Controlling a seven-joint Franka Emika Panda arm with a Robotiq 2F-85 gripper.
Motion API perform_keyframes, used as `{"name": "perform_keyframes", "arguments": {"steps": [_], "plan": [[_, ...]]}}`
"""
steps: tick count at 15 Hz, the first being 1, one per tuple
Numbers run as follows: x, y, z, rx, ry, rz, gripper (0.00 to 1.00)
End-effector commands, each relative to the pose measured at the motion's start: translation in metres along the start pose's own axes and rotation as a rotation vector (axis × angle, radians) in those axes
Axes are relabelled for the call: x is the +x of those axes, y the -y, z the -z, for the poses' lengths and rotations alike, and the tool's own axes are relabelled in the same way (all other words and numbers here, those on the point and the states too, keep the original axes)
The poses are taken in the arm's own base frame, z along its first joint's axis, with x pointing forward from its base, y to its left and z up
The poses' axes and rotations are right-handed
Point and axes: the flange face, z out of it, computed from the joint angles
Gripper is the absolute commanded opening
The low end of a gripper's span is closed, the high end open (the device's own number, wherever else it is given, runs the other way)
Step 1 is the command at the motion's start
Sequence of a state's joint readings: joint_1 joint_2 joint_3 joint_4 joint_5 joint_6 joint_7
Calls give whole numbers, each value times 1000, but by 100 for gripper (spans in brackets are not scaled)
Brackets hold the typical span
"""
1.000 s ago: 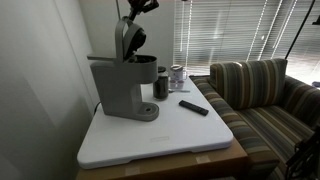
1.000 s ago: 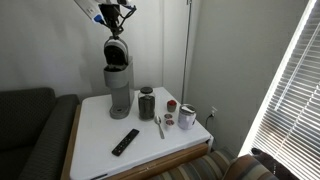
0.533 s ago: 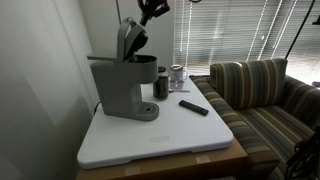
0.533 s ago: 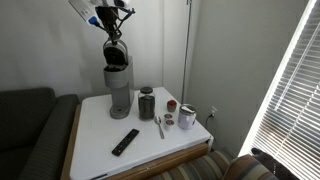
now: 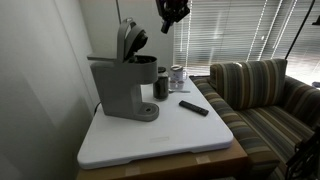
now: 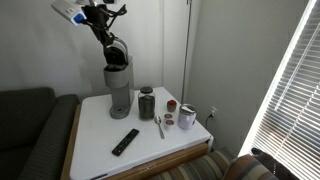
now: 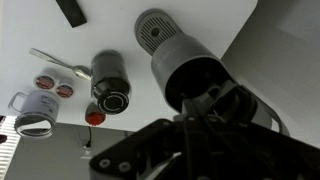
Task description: Open the grey coffeemaker
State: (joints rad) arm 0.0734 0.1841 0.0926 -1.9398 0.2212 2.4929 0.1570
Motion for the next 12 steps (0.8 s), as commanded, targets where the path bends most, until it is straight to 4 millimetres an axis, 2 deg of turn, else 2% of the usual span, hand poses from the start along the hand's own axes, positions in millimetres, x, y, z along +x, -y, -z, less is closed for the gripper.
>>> {"name": "perform_keyframes", "arguments": {"steps": [1, 2, 3, 8, 12], "plan": [[-25, -6, 17, -80, 32, 48, 0], [-28, -6, 21, -110, 46, 69, 10], [-31, -6, 26, -138, 60, 89, 27], [-42, -3, 53, -252, 113, 157, 62], [-47, 1, 69, -272, 134, 207, 89]]}}
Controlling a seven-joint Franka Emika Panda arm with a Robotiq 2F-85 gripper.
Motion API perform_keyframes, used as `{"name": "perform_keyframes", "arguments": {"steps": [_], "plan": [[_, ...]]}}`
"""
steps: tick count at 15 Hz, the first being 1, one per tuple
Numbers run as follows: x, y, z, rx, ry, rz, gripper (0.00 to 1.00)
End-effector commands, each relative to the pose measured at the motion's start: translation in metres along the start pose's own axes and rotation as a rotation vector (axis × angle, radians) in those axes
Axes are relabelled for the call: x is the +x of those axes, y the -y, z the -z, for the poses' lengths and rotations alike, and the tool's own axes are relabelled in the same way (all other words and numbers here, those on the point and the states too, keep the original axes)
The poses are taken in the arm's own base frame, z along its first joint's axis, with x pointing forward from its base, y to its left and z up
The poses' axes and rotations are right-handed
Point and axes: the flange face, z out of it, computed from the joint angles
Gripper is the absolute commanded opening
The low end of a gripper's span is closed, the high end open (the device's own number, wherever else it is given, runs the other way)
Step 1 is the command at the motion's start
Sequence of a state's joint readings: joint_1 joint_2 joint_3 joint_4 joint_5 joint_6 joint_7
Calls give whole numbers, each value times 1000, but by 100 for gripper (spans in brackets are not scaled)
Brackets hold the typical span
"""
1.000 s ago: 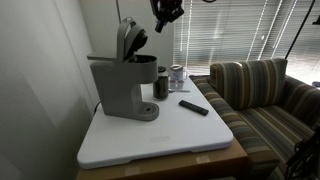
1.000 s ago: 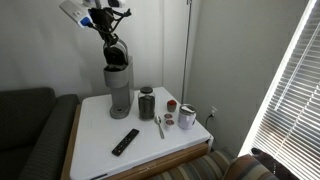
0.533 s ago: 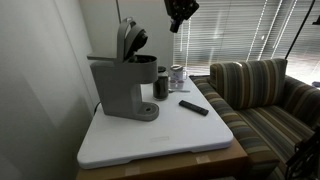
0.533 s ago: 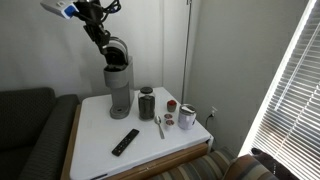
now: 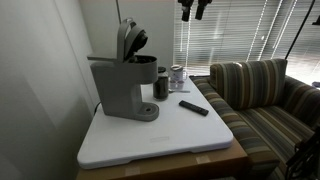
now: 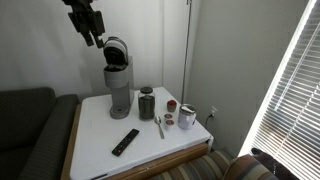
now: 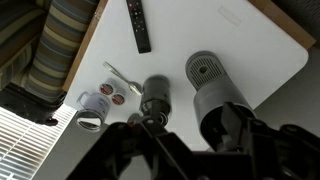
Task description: Open the grey coffeemaker
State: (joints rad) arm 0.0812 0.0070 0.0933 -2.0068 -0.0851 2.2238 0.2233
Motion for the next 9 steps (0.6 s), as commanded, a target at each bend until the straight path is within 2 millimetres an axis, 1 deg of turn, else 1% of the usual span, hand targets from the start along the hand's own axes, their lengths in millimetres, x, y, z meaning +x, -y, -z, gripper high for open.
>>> {"name": "perform_keyframes", "arguments": {"steps": [1, 2, 3, 5, 6, 9], "plan": [[-12, -2, 11, -20, 26, 47, 95], [-13, -2, 12, -12, 33, 59, 99], [-14, -2, 13, -6, 36, 67, 100], [-13, -2, 13, 16, 38, 93, 100], [-6, 1, 13, -1, 18, 63, 100], [-7, 1, 12, 5, 21, 79, 100]]}}
